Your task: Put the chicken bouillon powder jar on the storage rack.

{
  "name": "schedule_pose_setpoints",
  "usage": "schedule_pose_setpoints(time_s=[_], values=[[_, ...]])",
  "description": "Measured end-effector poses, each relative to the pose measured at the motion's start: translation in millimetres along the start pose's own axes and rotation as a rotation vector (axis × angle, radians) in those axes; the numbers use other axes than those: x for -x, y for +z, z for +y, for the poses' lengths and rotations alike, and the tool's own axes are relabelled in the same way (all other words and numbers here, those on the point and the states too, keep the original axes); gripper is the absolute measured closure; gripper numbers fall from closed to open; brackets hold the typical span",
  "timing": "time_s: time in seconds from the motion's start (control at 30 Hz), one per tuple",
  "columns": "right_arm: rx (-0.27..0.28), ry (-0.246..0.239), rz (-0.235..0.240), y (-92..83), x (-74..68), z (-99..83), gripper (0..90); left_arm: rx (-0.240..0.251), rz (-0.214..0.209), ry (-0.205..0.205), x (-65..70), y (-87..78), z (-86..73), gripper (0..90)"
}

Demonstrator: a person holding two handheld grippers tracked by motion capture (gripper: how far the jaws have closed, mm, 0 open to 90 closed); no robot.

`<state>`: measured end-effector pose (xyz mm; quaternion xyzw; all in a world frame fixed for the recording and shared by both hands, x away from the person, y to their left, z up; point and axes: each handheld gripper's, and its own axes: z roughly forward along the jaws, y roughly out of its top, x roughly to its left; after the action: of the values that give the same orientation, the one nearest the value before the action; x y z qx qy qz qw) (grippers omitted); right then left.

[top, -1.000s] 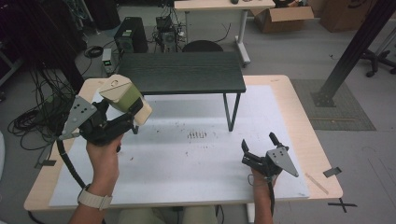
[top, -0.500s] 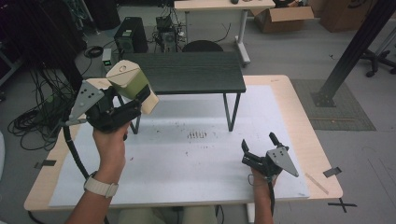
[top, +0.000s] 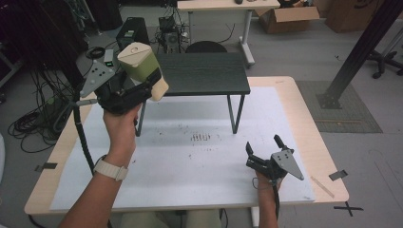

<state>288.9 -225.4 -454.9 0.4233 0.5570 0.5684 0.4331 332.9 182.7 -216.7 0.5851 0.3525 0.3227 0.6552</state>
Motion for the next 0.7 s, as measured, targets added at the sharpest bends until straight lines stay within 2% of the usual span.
schedule_pose_setpoints(time_s=[0.3,0.7], values=[[0.000,0.001,0.001,0.1,0.0,0.0,0.0,-0.020,-0.013,0.026,5.0,30.2,11.0,29.4],[0.000,-0.001,0.002,-0.1,0.0,0.0,0.0,-0.048,-0.010,0.024,1.1,71.4,9.6,29.4]])
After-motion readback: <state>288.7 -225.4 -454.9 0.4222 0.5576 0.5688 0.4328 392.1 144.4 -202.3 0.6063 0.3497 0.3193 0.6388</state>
